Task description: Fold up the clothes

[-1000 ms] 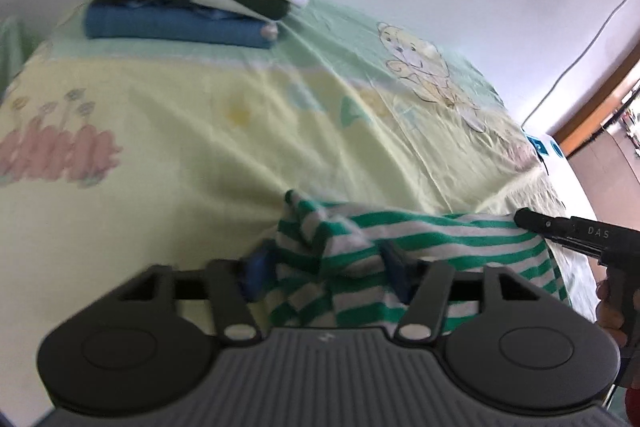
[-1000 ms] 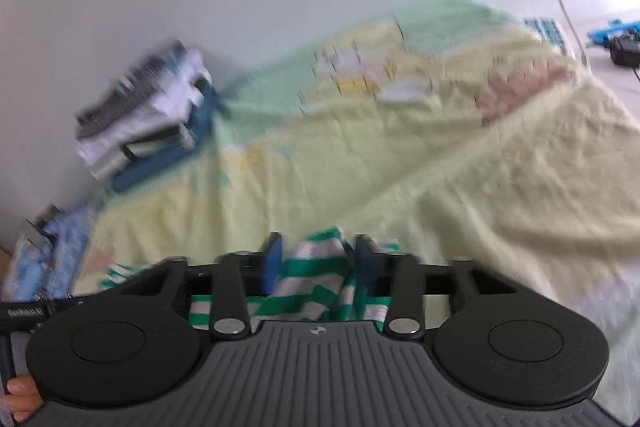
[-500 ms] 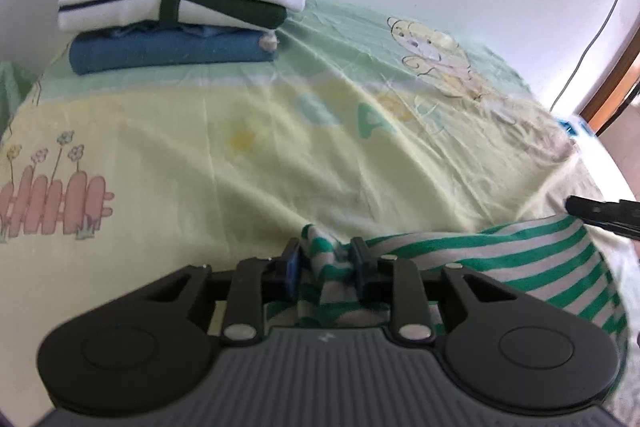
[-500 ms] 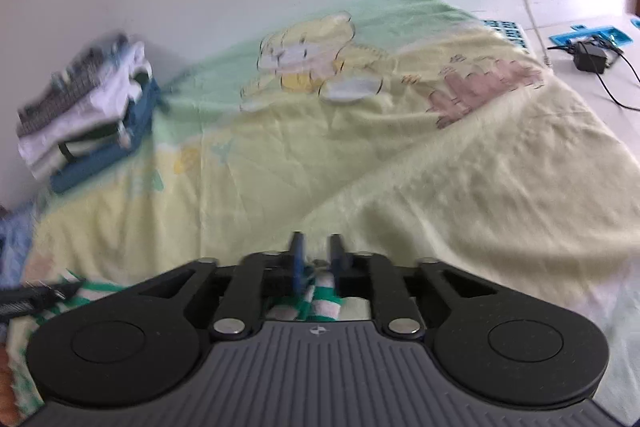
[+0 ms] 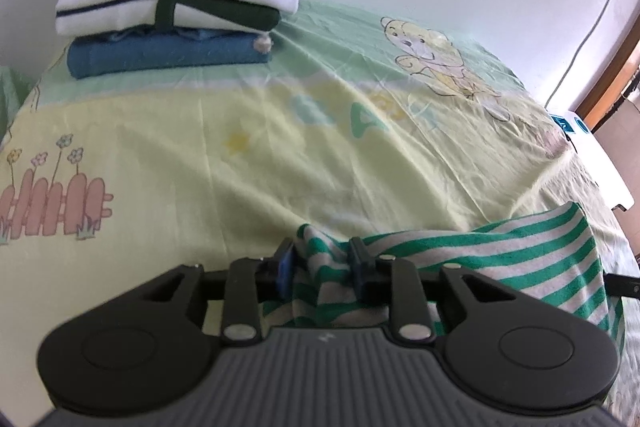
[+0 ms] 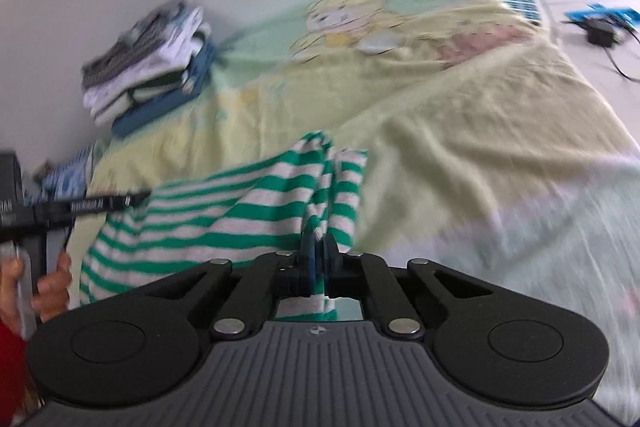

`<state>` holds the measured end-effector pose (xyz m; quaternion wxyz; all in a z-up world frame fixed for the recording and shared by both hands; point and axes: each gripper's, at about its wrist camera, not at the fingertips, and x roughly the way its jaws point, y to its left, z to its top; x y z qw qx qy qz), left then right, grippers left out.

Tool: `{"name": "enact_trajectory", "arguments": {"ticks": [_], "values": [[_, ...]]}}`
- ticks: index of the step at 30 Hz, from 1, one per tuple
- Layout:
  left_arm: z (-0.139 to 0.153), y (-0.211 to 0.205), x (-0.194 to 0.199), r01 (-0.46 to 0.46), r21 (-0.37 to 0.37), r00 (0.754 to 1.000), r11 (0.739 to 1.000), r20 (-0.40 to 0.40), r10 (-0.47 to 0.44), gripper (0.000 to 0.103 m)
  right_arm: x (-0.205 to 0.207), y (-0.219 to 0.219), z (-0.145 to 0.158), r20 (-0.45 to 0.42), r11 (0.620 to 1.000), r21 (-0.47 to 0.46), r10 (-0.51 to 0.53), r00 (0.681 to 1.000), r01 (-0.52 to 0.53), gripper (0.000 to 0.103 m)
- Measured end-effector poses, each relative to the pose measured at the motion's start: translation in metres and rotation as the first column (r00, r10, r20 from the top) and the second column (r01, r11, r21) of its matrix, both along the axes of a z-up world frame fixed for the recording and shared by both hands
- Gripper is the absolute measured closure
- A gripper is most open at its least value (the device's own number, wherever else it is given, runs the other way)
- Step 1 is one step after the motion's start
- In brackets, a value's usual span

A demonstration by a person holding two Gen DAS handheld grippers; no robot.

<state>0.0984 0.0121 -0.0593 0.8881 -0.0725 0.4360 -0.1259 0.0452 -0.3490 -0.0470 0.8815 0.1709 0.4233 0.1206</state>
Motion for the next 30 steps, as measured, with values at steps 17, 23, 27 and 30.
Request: {"name": "enact_trajectory", "arguments": {"ticks": [17,23,27,30], "values": [[0.033,0.005,-0.031,-0.075,0.079,0.997,0.994,-0.005,0.076,0.029,0.004,0.01,0.012,0.006,0.996,-0.057,-0.069,0.998,0.069,0.057],[0.033,-0.004,-0.064,-0.106,0.099,0.992,0.989,-0.052,0.111,0.014,0.025,0.03,0.005,-0.092,0.993,-0.108,-0.066,0.994,0.056,0.042],[0.031,-0.008,-0.079,-0.126,0.103,0.988,0.987,-0.077,0.134,0.011,0.033,0.044,0.003,-0.125,0.99,-0.14,-0.027,0.992,0.01,0.038],[0.033,-0.01,-0.084,-0.139,0.064,0.985,0.988,-0.098,0.145,0.009,0.038,0.048,0.002,-0.143,0.989,-0.145,-0.007,0.99,-0.014,0.038]]}}
